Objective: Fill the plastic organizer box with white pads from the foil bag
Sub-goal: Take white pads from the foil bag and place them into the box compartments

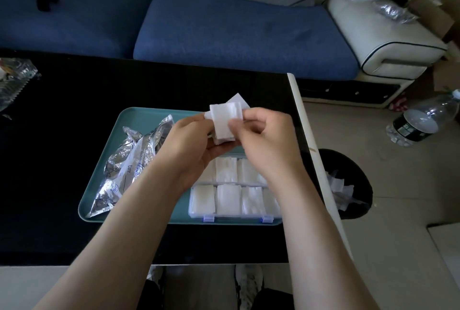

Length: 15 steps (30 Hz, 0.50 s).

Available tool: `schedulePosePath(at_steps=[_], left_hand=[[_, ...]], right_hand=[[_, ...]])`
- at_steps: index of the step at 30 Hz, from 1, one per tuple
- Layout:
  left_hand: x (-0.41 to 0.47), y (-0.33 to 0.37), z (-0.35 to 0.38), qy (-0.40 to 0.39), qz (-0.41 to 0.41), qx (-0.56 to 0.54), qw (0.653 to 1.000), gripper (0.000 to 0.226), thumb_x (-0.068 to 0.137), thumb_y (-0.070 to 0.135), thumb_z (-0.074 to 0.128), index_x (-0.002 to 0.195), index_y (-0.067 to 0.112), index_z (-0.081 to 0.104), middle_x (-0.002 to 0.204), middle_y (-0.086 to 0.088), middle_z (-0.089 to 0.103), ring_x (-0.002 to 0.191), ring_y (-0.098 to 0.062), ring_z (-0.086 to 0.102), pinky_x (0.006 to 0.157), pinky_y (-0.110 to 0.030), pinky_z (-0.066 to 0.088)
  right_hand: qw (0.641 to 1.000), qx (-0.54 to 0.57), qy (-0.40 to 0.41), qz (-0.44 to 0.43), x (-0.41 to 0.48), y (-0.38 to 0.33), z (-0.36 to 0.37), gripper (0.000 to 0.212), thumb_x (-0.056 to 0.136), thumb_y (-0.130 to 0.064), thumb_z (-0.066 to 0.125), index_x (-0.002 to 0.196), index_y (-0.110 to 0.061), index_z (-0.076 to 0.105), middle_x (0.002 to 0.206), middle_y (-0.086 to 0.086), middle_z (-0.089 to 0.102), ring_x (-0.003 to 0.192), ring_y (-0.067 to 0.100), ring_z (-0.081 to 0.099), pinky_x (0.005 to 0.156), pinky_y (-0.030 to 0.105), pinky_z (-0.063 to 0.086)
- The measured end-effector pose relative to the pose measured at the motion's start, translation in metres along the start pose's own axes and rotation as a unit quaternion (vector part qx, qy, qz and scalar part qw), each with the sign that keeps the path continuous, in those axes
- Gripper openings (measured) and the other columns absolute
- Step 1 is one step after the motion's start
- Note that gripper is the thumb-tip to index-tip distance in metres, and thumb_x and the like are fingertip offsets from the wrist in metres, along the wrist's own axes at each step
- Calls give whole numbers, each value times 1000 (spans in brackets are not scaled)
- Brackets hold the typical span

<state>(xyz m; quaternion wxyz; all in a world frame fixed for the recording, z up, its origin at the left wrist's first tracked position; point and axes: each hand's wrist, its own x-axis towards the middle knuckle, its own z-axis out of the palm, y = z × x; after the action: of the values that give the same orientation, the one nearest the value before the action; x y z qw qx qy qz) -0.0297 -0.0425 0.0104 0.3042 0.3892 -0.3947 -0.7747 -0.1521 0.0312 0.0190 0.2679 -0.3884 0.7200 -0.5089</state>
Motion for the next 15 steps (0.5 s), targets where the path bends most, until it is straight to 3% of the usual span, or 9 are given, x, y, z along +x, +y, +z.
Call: schedulePosePath(at_steps=[5,11,13,15], left_hand=[[-4,2,7,-21,-10,-40,999,40,114,27,42,127,-4,63,114,-21,77,109,-30,76,98,-47,58],[-4,-2,3,-49,47,55,996,26,110,3,43,126,0,64,115,-18,78,112,-26,75,99,-40,59],[-1,-2,1,-17,48,66,997,25,109,3,46,125,2,66,118,-18,77,111,-28,75,95,-40,62],[2,-3,0,9,39,70,997,23,109,5,50,122,5,68,122,-20,74,111,-29,74,94,-42,63]], right_hand=[[996,-67,34,-49,-3,2,5,9,95,-20,77,104,-21,79,78,-11,76,72,-3,72,59,8,50],[992,-83,49,-78,-2,0,5,7,95,-21,75,102,-21,77,74,-10,72,66,-3,69,56,9,48],[991,-83,78,-67,-2,-1,3,10,96,-19,72,106,-20,73,80,-8,69,68,-5,64,55,6,44],[991,-71,101,-45,-2,-1,0,24,100,-22,68,123,-22,65,98,-2,65,78,-1,62,58,3,43]])
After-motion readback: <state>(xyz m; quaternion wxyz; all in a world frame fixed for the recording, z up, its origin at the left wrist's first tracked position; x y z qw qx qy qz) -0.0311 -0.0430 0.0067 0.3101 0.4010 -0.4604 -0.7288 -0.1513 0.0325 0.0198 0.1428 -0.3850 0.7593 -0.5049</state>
